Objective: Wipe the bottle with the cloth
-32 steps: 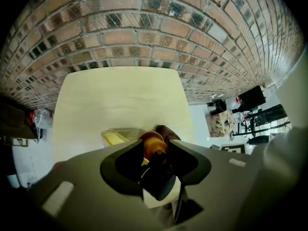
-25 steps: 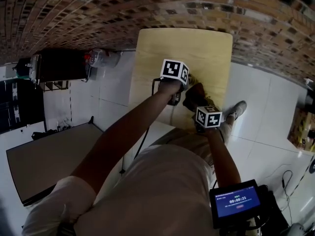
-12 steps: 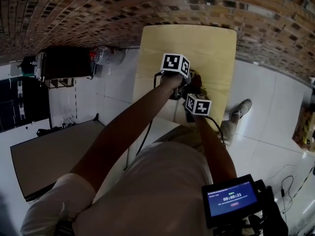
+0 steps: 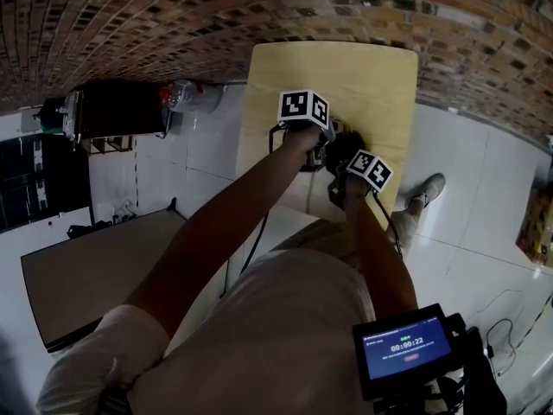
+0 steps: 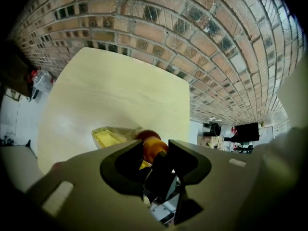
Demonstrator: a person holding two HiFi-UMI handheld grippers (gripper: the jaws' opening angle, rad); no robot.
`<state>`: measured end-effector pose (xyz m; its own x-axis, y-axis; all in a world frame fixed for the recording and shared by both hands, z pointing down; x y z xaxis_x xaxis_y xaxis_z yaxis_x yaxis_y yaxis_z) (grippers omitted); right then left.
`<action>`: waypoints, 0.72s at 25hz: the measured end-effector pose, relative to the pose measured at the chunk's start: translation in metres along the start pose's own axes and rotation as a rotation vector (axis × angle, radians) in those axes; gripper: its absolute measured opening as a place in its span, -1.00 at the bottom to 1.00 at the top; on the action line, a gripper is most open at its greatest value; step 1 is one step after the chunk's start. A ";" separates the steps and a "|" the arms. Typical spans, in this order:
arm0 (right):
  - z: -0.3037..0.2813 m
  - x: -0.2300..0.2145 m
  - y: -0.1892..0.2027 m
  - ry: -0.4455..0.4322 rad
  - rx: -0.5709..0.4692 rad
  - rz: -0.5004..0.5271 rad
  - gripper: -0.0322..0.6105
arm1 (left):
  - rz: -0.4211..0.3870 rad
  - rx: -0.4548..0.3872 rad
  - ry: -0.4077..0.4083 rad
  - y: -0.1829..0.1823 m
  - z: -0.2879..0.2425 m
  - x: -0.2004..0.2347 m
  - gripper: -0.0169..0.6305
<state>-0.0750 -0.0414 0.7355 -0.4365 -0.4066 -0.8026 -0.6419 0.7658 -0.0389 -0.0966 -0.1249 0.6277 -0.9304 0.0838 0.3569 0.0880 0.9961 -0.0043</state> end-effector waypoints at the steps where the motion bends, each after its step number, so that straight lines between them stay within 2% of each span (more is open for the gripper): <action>1: 0.010 0.000 0.000 0.001 -0.019 0.030 -0.65 | 0.020 -0.008 0.003 0.000 0.001 0.002 -0.40; 3: 0.024 0.010 0.005 -0.018 -0.062 0.157 -0.65 | 0.062 -0.026 0.006 -0.004 0.005 0.011 -0.40; 6: 0.031 0.048 0.019 -0.144 -0.092 0.369 -0.65 | 0.127 -0.048 0.005 -0.009 0.007 0.018 -0.40; 8: 0.028 0.069 0.021 -0.208 -0.099 0.433 -0.65 | 0.174 -0.063 0.005 -0.009 0.006 0.014 -0.40; 10: 0.023 0.074 0.015 -0.212 -0.112 0.423 -0.65 | 0.229 -0.081 0.008 -0.009 0.006 0.011 -0.40; 13: 0.009 0.055 0.004 -0.152 -0.105 0.356 -0.65 | 0.293 -0.077 0.026 -0.006 0.008 0.011 -0.40; 18: -0.018 0.008 -0.014 -0.026 -0.044 0.242 -0.65 | 0.311 -0.056 0.050 -0.003 0.002 0.015 -0.40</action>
<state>-0.0815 -0.0644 0.7402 -0.5648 -0.2009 -0.8004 -0.5480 0.8165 0.1817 -0.1112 -0.1264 0.6312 -0.8372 0.3808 0.3925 0.3858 0.9199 -0.0697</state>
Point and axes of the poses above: the fingertips, and each gripper's own axes: z backward along the fingers, x to its left, y out of its underside, the point moved 2 cm from there along z, backward along the fingers, and after that the axes turned 6 degrees about z, right-handed, at the moved point
